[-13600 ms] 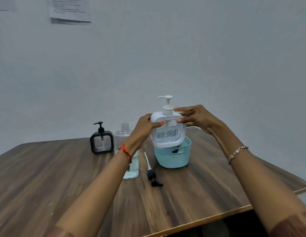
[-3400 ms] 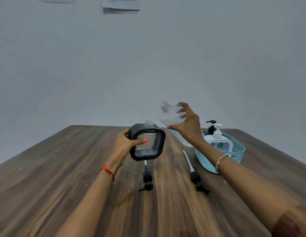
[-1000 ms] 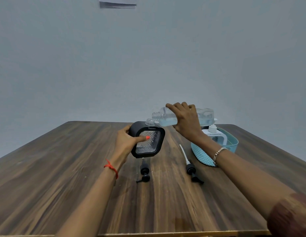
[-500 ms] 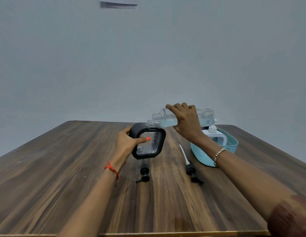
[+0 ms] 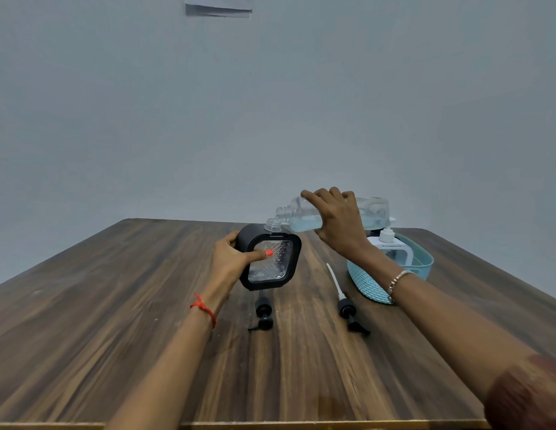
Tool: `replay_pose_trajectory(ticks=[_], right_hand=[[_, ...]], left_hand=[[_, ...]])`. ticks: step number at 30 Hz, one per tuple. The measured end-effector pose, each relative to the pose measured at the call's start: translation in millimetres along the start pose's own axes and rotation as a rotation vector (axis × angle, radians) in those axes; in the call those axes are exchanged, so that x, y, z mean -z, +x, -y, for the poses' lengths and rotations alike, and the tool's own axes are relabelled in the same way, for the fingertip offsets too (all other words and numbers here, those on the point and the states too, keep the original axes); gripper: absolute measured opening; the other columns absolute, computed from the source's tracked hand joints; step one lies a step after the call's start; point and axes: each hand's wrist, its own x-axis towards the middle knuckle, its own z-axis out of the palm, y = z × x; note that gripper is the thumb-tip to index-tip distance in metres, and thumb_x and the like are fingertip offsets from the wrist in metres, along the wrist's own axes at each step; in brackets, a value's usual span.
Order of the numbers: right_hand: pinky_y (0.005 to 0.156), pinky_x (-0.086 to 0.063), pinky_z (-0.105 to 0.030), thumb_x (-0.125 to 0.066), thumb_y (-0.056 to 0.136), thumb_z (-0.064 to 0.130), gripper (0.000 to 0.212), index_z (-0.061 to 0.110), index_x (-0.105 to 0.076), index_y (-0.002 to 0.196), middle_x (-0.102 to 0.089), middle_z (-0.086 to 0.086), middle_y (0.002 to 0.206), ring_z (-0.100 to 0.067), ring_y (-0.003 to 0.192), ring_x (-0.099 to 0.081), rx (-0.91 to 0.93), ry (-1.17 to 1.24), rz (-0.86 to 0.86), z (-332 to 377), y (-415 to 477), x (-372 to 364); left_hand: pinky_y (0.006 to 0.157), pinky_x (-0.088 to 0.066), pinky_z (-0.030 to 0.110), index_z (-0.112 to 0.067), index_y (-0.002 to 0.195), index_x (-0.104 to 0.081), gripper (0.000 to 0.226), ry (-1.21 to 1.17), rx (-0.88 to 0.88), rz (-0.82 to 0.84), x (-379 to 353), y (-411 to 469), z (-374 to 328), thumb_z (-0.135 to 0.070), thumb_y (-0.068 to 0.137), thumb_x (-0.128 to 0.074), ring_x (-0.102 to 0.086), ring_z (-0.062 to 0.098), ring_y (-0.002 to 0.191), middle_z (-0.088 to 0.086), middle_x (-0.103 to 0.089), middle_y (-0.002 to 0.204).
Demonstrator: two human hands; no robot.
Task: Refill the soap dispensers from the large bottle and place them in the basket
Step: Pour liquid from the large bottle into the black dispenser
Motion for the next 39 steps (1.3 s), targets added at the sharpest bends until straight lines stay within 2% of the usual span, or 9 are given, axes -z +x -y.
replay_pose_trajectory(ticks=[9, 17, 27, 39], right_hand=[[0.069, -0.044, -0.036, -0.073, 0.042, -0.010, 0.082, 0.020, -0.044, 0.113, -0.064, -0.004, 0.085, -0.027, 0.072, -0.057, 0.000, -0.001, -0.002, 0.1, -0.6, 2.6], [0.068, -0.043, -0.036, -0.073, 0.041, -0.010, 0.083, 0.019, -0.045, 0.113, -0.064, -0.005, 0.086, -0.028, 0.072, -0.057, 0.002, -0.006, 0.008, -1.5, -3.1, 4.8], [0.067, -0.042, -0.037, -0.072, 0.041, -0.009, 0.081, 0.019, -0.047, 0.114, -0.063, -0.004, 0.087, -0.027, 0.074, -0.055, -0.005, -0.006, 0.029, -2.8, -5.4, 3.5], [0.068, -0.042, -0.037, -0.071, 0.041, -0.011, 0.081, 0.018, -0.049, 0.113, -0.064, -0.006, 0.088, -0.028, 0.074, -0.057, 0.007, -0.010, 0.036, -2.9, -5.2, 4.4]], left_hand=[[0.081, -0.056, 0.041, -0.016, 0.088, -0.064, 0.044, -0.020, -0.006, 0.003, -1.3, -0.8, 1.3, 0.000, 0.053, -0.086, -0.068, 0.021, 0.082, 0.005, -0.071, 0.088], [0.078, -0.056, 0.038, -0.017, 0.087, -0.064, 0.043, -0.038, -0.006, 0.013, -4.4, -5.3, 0.1, 0.001, 0.054, -0.086, -0.068, 0.022, 0.082, 0.003, -0.071, 0.088], [0.084, -0.056, 0.042, -0.015, 0.088, -0.065, 0.044, -0.051, -0.009, 0.009, -5.6, -5.8, 3.0, 0.003, 0.054, -0.085, -0.067, 0.025, 0.086, 0.007, -0.071, 0.090], [0.078, -0.057, 0.037, -0.014, 0.089, -0.064, 0.043, -0.072, -0.002, 0.009, -6.7, -8.9, 2.0, 0.004, 0.055, -0.084, -0.067, 0.023, 0.082, 0.006, -0.071, 0.089]])
